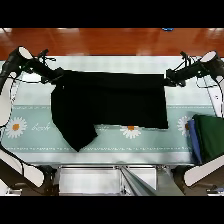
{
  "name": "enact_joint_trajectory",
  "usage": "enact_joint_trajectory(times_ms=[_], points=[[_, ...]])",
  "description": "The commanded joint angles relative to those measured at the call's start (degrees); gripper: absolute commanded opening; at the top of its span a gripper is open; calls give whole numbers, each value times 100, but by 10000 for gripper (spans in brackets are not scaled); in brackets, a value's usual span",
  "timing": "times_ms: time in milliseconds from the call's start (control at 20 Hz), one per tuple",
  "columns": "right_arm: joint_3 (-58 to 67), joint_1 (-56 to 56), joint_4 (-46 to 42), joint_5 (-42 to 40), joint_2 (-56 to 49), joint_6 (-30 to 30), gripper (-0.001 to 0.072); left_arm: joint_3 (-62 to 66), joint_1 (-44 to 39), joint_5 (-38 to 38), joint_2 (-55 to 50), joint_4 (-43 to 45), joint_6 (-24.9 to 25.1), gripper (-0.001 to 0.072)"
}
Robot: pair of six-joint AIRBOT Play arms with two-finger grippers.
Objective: Fold the shirts.
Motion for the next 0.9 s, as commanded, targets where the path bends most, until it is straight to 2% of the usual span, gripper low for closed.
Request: enact_joint_trajectory(times_ms=[0, 100, 150, 200, 300, 350, 450, 550, 650, 850], points=[[15, 39, -116, 308, 46, 313, 412, 42, 87, -896, -46, 282, -74, 507], [177, -203, -409, 715, 374, 529, 412, 111, 330, -1740, 48, 684, -101, 507], [173, -374, -551, 835, 645, 584, 411, -7, 501, -1893, 221, 708, -219, 507], [94, -562, -739, 960, 977, 625, 412, -289, 686, -1862, 505, 708, -258, 507], [-531, -894, -1080, 988, 1755, 623, 412, -1217, 1064, -1694, 1196, 706, 286, 506], [-1176, -1025, -1241, 824, 2260, 553, 413, -1926, 1340, -1410, 1606, 608, 254, 507], [-2723, -1266, -1130, 109, 3303, 466, 414, -3467, 1989, -522, 2433, -184, 398, 506], [-4140, -1438, -658, -487, 4212, 157, 414, -4852, 2632, 186, 3088, -1550, 1064, 507], [-5119, -1495, -236, -761, 4837, -50, 414, -5729, 3034, 315, 3379, -2455, 1735, 507], [-6017, -1486, 363, -841, 5300, -315, 414, -6461, 3034, 315, 3381, -2507, 1969, 506]])
